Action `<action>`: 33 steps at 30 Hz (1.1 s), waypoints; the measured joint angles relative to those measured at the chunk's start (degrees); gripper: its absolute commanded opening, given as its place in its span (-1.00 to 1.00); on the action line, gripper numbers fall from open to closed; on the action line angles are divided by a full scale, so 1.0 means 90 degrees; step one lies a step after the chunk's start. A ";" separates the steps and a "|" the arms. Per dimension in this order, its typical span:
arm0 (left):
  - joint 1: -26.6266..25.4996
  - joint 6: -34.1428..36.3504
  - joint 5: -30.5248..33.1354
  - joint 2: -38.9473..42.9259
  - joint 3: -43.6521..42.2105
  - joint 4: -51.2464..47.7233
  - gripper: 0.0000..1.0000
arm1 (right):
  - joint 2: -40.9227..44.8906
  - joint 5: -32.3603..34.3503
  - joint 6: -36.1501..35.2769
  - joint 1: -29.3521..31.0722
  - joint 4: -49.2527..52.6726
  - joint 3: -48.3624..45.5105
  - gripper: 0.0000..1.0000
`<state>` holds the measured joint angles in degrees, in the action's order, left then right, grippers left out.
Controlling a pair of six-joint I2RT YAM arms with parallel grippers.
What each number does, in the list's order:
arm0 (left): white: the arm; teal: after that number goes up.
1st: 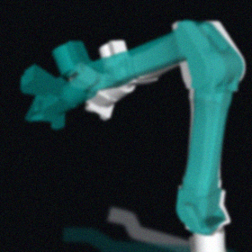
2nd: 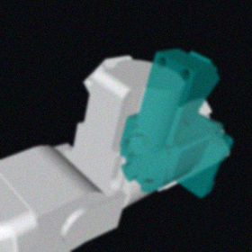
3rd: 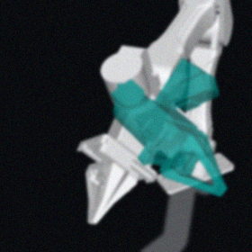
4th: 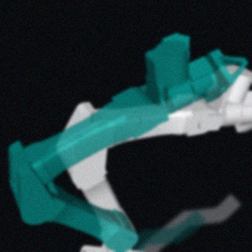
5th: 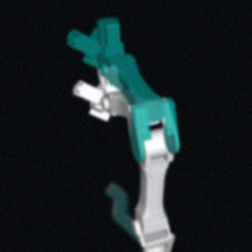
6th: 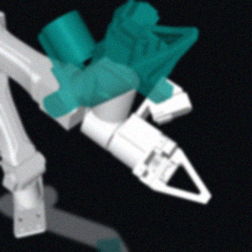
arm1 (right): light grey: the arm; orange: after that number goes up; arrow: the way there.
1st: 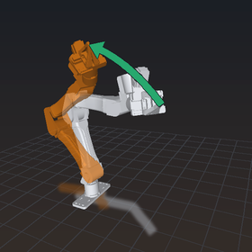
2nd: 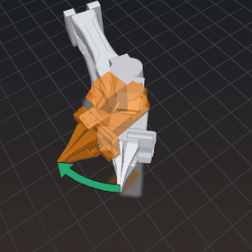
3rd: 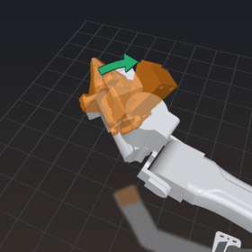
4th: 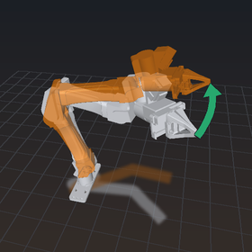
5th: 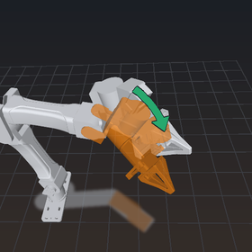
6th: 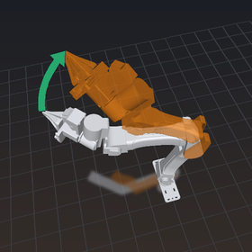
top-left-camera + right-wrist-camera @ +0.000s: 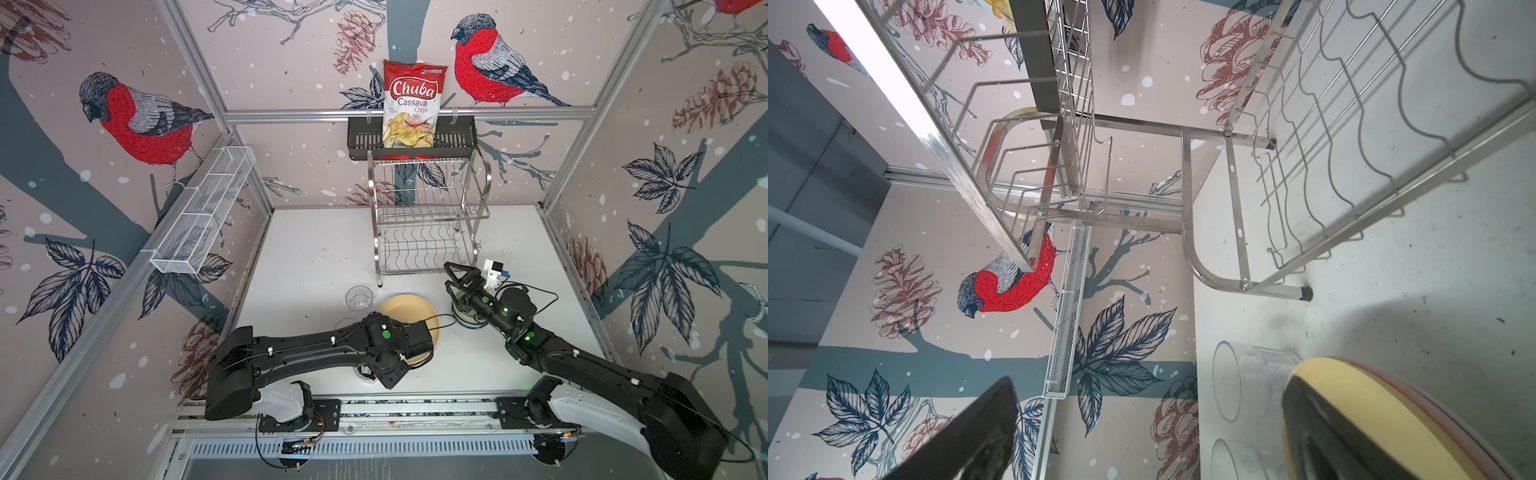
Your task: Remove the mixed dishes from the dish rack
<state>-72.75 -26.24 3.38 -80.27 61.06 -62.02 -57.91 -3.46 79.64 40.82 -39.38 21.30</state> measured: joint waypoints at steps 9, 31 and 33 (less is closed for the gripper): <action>0.0017 -0.0260 0.0029 0.0554 0.0102 -0.0163 0.11 | 0.0007 -0.0015 0.0000 -0.0007 -0.0002 -0.0002 0.99; 0.0651 0.1251 0.4835 0.3611 -0.1503 0.4724 0.98 | 0.1139 0.1945 -0.4937 -0.0950 0.1982 0.0843 0.99; 0.1532 0.2776 0.5345 0.4131 -0.3458 0.7133 0.98 | 0.1171 0.2795 -0.6169 -0.1314 0.1562 -0.0056 0.99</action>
<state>-58.96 -1.26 51.48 -43.09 29.93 2.17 -47.37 21.69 24.12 28.99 -25.32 20.80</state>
